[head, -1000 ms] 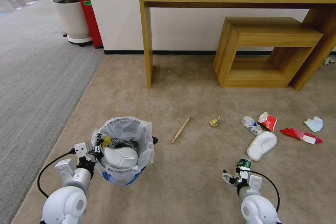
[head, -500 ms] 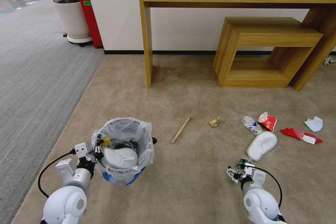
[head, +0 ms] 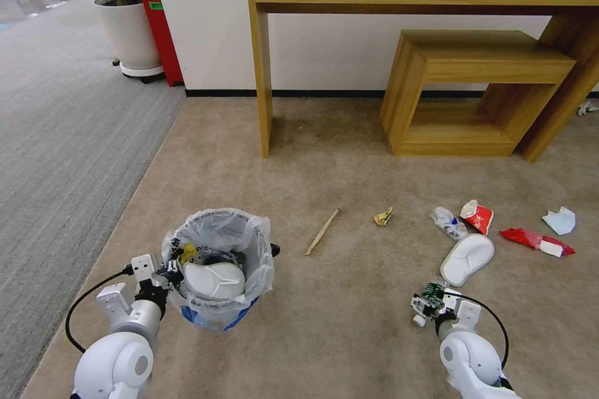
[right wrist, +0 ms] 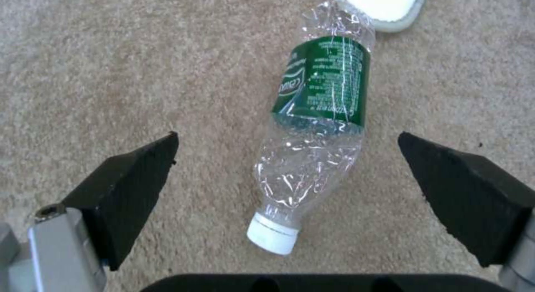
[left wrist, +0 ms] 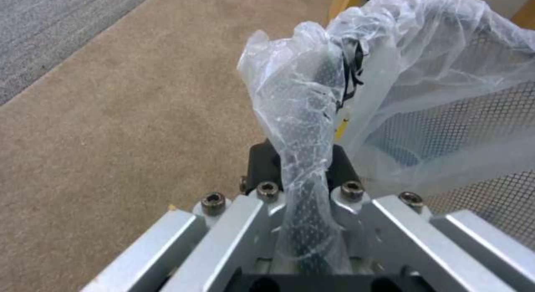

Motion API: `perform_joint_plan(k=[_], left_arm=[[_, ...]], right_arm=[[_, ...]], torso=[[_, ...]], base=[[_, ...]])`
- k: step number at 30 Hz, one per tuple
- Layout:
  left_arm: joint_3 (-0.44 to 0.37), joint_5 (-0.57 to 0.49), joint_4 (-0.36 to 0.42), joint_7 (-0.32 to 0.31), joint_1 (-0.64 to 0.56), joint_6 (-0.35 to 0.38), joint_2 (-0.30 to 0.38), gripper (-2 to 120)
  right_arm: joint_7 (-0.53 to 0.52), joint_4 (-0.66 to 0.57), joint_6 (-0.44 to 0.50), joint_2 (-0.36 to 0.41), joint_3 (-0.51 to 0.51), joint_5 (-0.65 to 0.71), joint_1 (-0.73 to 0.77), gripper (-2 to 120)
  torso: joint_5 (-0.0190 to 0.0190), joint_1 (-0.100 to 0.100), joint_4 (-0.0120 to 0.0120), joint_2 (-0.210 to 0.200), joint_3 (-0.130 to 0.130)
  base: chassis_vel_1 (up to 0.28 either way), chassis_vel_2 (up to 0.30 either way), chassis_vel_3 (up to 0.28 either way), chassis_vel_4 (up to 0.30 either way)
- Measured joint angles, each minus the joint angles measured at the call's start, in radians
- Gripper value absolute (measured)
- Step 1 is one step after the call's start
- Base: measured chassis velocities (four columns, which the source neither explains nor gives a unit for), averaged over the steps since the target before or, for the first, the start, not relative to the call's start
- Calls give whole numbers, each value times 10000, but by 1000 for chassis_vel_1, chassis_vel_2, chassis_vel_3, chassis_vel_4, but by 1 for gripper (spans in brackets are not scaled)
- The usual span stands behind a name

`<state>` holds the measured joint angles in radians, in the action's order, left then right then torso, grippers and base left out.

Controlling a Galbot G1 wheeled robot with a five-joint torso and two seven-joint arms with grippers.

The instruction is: Pick up the trash bin and place the garbage on the floor into it.

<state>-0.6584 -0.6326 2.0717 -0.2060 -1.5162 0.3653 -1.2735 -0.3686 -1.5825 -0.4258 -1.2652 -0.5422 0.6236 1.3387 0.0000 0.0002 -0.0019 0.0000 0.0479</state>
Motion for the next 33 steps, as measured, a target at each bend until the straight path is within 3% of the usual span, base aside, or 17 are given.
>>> perform_joint_plan(k=[33], left_arm=[[-179,-74,256,-39,-175,2,25,3]], right_arm=[[503,1621,-15,-265,35,-104,-1001,98]], torso=[[-1,0,0,0,0]], base=[[0,0,0,0]])
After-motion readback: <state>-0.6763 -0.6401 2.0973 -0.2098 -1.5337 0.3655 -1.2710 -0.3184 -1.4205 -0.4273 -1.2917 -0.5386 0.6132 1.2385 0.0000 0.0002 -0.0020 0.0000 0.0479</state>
